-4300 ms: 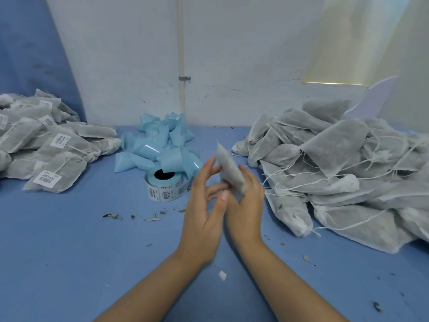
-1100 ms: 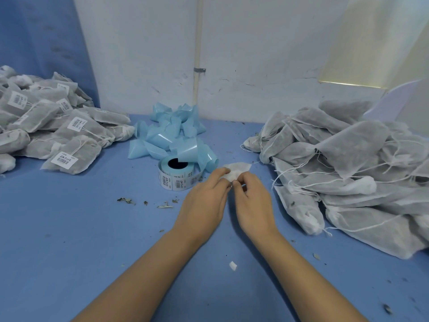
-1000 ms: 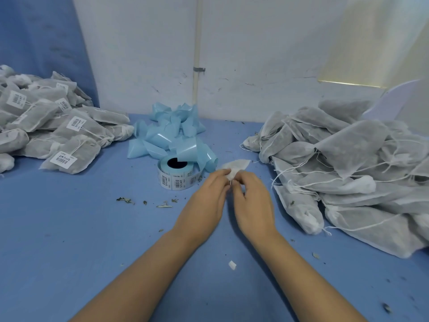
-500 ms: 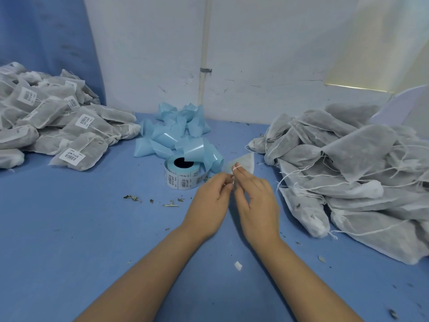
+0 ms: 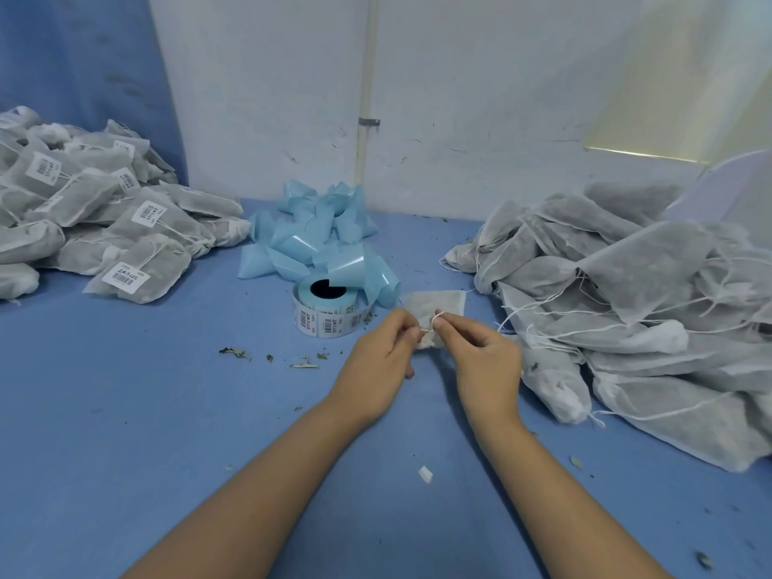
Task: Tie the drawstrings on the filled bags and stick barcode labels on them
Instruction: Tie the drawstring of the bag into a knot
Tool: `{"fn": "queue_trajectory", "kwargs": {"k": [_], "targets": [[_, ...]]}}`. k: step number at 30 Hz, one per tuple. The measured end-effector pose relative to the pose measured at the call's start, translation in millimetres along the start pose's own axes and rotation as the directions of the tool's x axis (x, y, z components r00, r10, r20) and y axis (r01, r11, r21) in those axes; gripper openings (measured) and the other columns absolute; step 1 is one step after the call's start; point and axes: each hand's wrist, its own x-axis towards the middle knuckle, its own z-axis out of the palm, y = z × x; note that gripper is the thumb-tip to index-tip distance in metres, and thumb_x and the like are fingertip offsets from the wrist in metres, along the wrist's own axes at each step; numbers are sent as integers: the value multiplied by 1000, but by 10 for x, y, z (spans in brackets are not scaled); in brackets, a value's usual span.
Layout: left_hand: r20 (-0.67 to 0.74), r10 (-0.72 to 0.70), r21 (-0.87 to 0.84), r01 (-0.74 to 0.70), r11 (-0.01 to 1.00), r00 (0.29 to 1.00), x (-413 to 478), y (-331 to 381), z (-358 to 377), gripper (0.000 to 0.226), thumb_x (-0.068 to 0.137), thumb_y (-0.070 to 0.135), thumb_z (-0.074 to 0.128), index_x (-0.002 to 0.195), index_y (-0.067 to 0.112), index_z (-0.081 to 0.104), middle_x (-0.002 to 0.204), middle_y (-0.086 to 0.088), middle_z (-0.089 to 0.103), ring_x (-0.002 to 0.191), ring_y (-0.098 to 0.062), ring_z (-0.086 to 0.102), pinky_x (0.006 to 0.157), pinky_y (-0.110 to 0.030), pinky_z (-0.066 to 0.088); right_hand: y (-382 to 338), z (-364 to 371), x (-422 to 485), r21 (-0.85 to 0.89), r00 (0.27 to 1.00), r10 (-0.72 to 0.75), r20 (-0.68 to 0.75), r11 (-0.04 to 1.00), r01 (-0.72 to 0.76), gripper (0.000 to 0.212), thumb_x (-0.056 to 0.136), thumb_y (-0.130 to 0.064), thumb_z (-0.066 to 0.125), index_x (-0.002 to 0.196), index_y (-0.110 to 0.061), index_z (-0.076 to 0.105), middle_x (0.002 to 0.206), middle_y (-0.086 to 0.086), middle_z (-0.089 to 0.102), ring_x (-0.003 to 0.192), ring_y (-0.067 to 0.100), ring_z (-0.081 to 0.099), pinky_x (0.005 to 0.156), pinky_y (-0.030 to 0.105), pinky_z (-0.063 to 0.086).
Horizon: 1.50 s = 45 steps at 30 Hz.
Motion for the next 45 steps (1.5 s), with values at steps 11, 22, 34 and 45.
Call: {"fn": "queue_trajectory", "kwargs": {"k": [11,22,34,45], "targets": [[-223,27,-53,-40,998,974,17,-8,-21,14,100,21,44,96,12,54,65,0,55,48,-7,51,54,-11,38,-44,90,-89,-319,970,-158,183,924,211,9,82,-18,73,77,-25,75,84,-13,70,89,15,60,83,32,46],[-54,-68,-574,24,818,996,41,10,-17,16,99,5,43,87,10,51,92,-7,71,76,-17,71,64,-23,56,-28,173,-134,-111,997,2,72,994,6,18,77,-9,75,69,-23,67,94,-5,53,71,-8,54,68,4,40],[-94,14,-378,-49,925,996,77,-45,-42,16,97,8,50,86,15,60,85,1,65,82,-7,63,72,-21,52,-122,76,-55,297,907,247,341,887,-353,6,86,-6,60,84,-5,65,75,-1,68,70,6,62,63,10,46],[-83,1,-330,-29,944,997,91,-74,-47,15,96,10,51,87,15,62,80,6,64,76,-5,61,69,-23,52,-103,62,-4,365,885,271,379,835,-412,9,92,-12,55,88,-9,63,76,-3,70,68,6,64,58,14,43]]}}
